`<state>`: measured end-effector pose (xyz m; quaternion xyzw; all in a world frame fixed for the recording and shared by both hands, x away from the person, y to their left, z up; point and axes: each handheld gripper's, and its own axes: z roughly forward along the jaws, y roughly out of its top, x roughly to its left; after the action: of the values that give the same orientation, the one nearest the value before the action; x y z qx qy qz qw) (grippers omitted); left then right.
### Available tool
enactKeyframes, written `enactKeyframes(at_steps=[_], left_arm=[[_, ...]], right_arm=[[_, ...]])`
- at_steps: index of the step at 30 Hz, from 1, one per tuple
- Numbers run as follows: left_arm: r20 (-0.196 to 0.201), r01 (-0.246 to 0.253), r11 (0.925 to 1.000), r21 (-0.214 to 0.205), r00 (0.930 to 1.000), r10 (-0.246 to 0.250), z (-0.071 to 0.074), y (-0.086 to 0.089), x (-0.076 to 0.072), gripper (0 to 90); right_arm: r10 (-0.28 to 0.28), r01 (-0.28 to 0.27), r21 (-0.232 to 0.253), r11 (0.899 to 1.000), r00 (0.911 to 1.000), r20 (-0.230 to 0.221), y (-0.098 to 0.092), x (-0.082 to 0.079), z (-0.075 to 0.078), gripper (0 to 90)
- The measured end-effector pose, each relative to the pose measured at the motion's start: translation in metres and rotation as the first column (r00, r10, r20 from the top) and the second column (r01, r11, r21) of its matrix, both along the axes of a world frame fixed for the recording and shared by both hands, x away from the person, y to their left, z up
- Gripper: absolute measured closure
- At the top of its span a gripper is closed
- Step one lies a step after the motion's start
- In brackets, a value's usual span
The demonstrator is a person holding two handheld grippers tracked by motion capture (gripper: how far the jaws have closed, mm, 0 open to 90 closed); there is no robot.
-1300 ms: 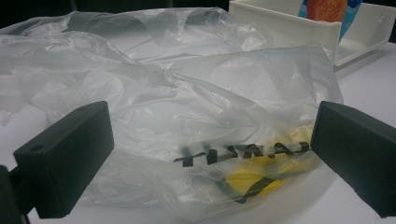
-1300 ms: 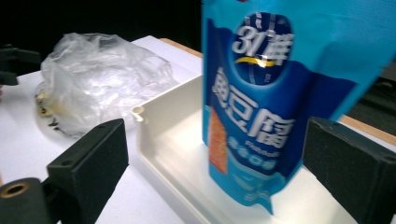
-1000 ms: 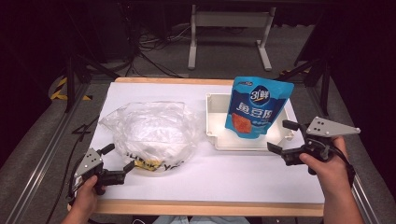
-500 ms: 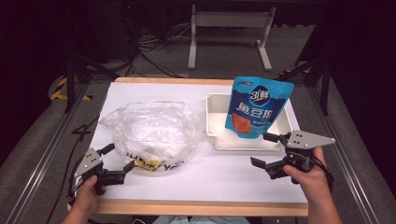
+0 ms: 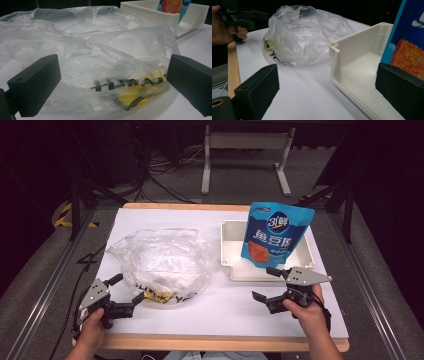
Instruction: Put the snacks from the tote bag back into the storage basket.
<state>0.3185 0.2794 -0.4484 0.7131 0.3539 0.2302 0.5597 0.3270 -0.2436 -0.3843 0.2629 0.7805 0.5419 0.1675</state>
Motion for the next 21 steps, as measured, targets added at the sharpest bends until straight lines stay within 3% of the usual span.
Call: enactKeyframes(at_steps=[9, 14, 21], left_arm=[[0.001, 0.005, 1.0000, 0.002, 1.0000, -0.005, 0.000, 0.000, 0.000, 0.2], [-0.001, 0.006, 1.0000, 0.000, 1.0000, -0.006, 0.000, 0.000, 0.000, 0.1], [-0.002, 0.010, 0.9999, -0.001, 0.9999, -0.010, 0.000, -0.001, 0.000, 0.1]], right_arm=[[-0.049, 0.049, -0.003, 0.999, 0.9982, -0.033, 0.001, 0.011, -0.033, 5.0], [-0.084, 0.084, 0.003, 0.996, 0.9956, -0.041, 0.002, 0.014, -0.044, 5.0], [-0.117, 0.116, -0.027, 0.993, 0.9923, -0.041, 0.003, 0.016, -0.052, 4.8]])
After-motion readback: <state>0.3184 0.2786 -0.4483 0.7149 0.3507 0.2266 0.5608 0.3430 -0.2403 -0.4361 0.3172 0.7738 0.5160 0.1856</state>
